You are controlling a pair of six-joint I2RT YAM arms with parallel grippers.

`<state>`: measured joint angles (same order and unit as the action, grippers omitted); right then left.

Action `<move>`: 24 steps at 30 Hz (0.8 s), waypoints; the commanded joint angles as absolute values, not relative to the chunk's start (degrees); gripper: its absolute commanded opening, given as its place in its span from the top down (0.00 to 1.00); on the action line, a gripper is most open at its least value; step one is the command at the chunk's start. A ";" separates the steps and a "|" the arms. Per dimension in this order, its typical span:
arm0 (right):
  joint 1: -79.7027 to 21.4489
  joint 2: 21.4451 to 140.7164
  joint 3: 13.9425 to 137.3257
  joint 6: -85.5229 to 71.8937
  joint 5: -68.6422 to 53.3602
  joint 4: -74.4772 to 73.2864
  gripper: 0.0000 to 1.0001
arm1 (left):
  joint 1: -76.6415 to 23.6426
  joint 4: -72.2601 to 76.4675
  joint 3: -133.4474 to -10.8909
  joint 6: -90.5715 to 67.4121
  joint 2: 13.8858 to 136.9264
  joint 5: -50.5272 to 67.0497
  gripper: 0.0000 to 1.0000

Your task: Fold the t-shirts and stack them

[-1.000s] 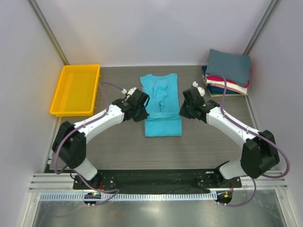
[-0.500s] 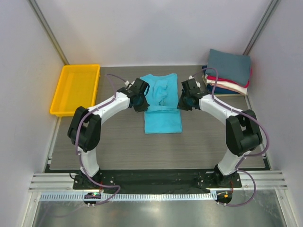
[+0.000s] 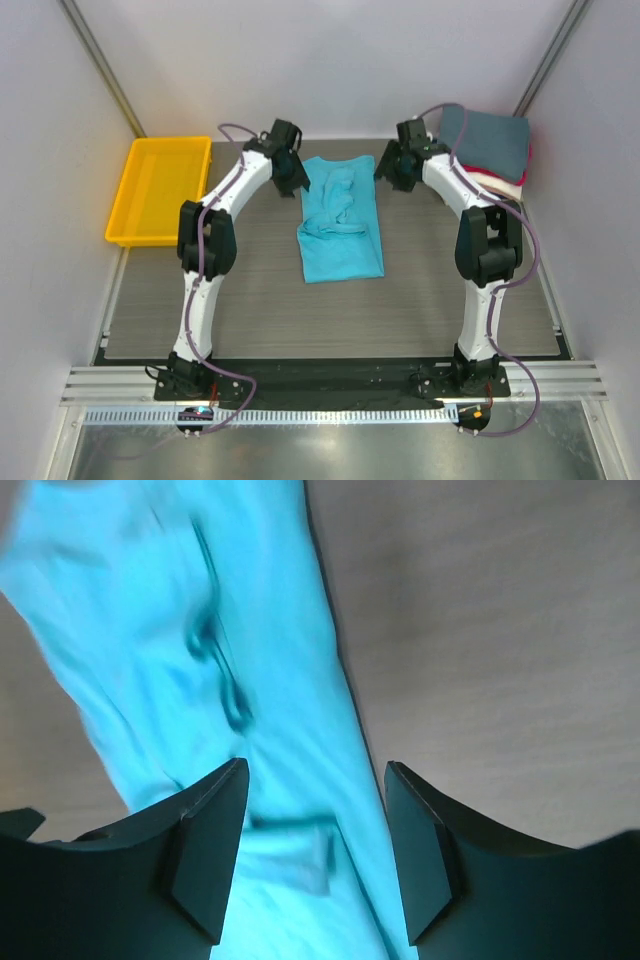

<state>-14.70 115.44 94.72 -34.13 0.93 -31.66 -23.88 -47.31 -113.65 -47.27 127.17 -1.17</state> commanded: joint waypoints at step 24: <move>-19.07 106.69 76.46 -28.92 -11.34 -22.59 0.41 | -20.65 -35.60 -90.17 -41.84 115.83 11.95 0.54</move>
